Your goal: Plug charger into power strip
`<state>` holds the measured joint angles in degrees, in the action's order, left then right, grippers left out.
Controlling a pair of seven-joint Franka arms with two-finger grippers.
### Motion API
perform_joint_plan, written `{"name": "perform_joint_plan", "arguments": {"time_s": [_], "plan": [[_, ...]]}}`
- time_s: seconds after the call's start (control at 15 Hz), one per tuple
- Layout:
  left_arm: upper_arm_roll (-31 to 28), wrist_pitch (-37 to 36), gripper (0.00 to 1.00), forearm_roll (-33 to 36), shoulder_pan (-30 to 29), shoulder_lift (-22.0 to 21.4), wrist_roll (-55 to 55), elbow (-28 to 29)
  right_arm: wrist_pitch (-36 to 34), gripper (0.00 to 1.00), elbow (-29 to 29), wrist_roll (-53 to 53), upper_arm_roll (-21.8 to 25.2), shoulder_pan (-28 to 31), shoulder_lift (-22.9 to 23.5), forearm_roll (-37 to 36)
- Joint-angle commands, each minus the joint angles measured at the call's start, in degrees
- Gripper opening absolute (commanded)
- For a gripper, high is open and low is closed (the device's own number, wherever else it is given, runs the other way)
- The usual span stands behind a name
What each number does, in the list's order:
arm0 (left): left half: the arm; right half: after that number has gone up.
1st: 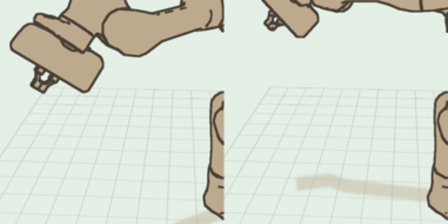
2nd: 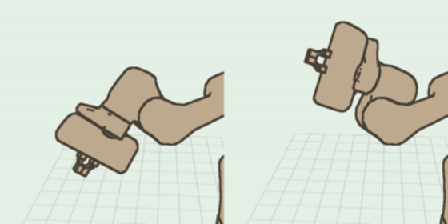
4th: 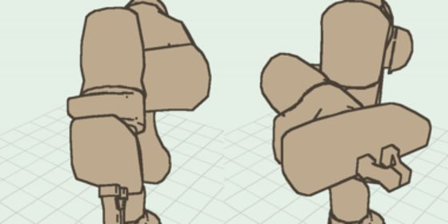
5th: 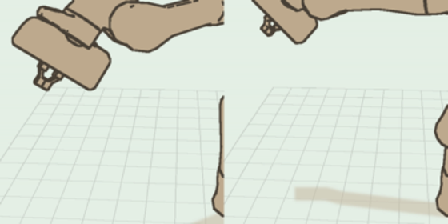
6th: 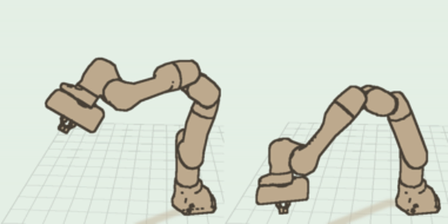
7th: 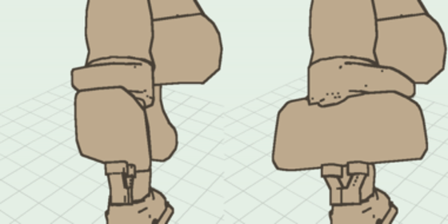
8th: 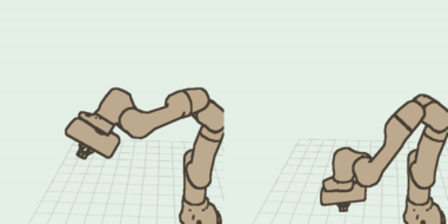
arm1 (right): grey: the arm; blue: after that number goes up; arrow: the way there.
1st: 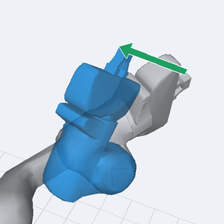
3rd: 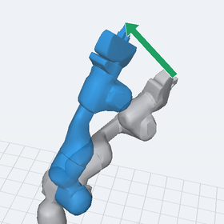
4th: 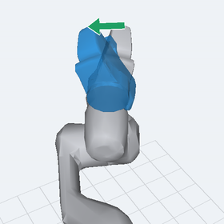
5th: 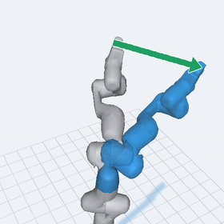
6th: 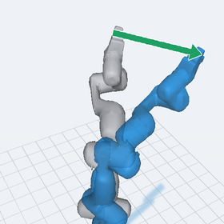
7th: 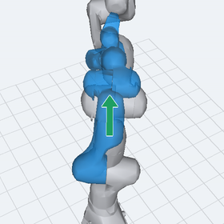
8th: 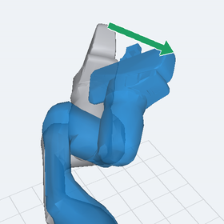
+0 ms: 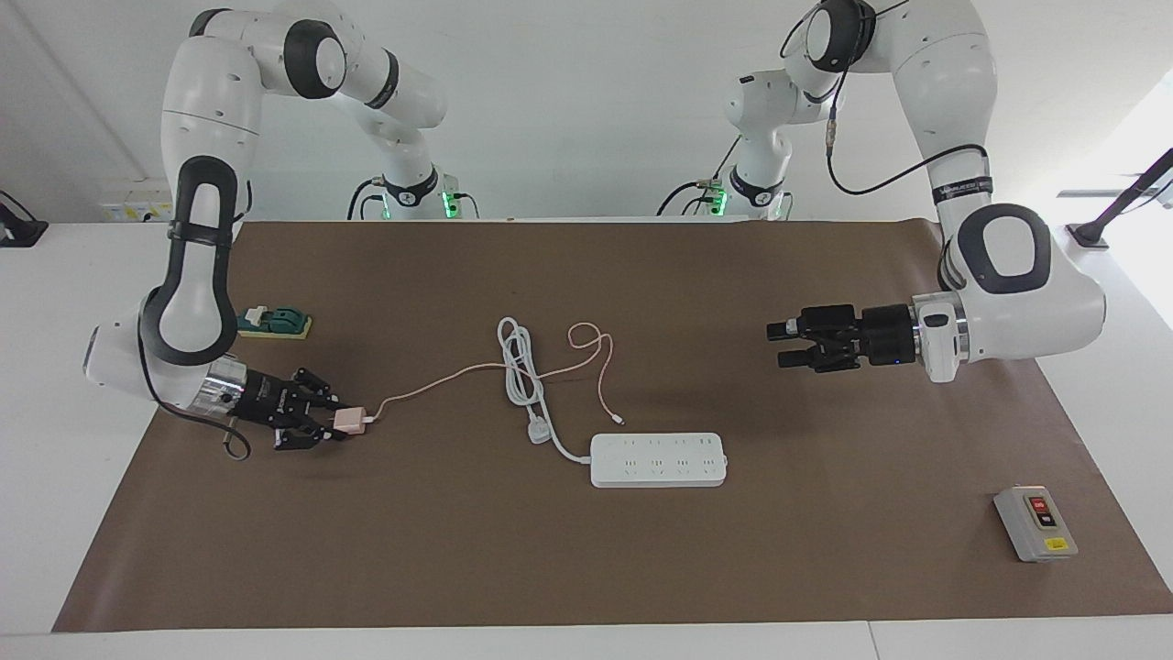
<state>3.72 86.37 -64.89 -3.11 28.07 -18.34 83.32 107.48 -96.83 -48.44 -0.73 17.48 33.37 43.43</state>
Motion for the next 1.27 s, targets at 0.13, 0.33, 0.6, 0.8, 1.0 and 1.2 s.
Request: {"name": "perform_joint_plan", "arguments": {"time_s": [0.13, 0.33, 0.6, 0.8, 1.0, 1.2], "plan": [[-0.4, 2.4, 1.00, -14.9, 4.2, 3.6, -12.5, 4.7, -4.4, 0.00, 5.1, -13.8, -0.9, -5.0, -4.2, 0.9], [-0.4, 3.6, 1.00, -20.5, 5.2, 2.3, -19.8, 13.3, -4.0, 0.00, 7.1, -19.2, -0.9, -10.6, -5.9, 2.5], [-0.5, 5.1, 1.00, -25.6, 7.2, -0.7, -24.1, 22.3, -3.0, 0.00, 12.0, -27.0, -0.8, -17.9, -5.6, 3.9], [-0.5, 7.0, 1.00, -25.9, 7.9, -3.4, -26.5, 26.3, 2.6, 0.00, 12.7, -30.9, -0.8, -24.5, -5.2, 5.2], [-0.5, 9.7, 1.00, -25.9, 8.0, -3.5, -28.2, 26.9, 8.9, 0.00, 12.7, -33.5, -0.8, -30.2, -5.0, 5.3], [-0.5, 12.2, 1.00, -26.5, 8.0, -3.2, -30.0, 26.9, 12.1, 0.00, 13.2, -37.3, -0.8, -34.8, -4.5, 5.2]]}}
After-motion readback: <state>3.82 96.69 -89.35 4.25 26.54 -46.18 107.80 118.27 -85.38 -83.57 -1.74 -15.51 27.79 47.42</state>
